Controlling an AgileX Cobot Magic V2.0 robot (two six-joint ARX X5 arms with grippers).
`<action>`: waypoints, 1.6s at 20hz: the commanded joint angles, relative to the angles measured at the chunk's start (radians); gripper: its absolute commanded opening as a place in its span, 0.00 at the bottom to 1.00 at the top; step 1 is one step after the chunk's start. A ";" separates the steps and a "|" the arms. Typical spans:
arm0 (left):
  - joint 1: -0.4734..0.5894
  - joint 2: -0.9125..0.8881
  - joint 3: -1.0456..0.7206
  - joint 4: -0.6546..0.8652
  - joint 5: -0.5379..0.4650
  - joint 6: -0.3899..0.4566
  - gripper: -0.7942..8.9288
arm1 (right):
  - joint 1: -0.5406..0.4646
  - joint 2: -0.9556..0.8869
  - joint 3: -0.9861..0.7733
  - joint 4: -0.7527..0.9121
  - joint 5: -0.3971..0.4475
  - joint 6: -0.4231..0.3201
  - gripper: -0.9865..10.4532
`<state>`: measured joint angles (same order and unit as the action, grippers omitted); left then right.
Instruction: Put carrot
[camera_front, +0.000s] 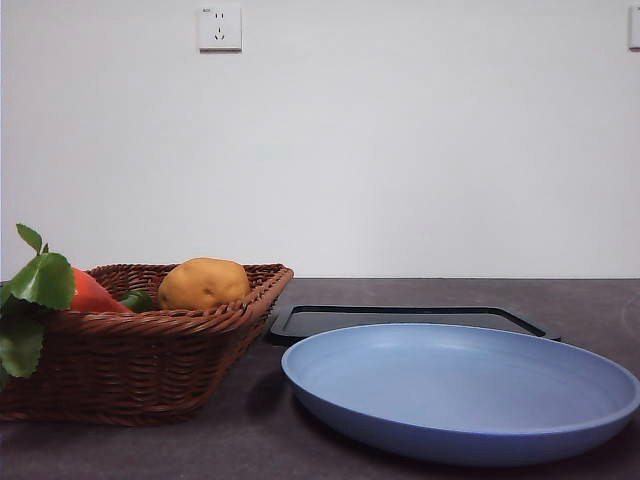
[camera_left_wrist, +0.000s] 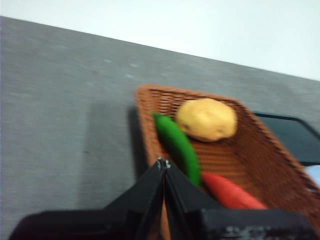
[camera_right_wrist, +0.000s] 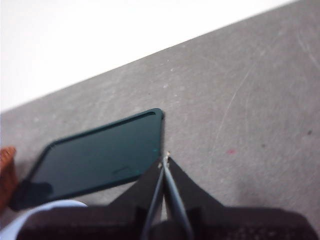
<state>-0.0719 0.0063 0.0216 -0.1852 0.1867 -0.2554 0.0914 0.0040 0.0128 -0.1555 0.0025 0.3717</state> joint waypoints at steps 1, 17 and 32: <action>0.002 -0.004 -0.008 0.002 0.048 -0.059 0.09 | 0.001 -0.002 -0.004 0.014 -0.006 0.109 0.09; 0.002 0.264 0.251 -0.109 0.064 -0.133 0.09 | 0.001 0.237 0.279 -0.185 -0.084 0.086 0.09; -0.027 0.812 0.609 -0.375 0.402 0.126 0.09 | 0.001 0.799 0.638 -0.576 -0.352 -0.156 0.10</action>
<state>-0.0959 0.8185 0.6189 -0.5602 0.5865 -0.1699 0.0914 0.8059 0.6365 -0.7383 -0.3477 0.2481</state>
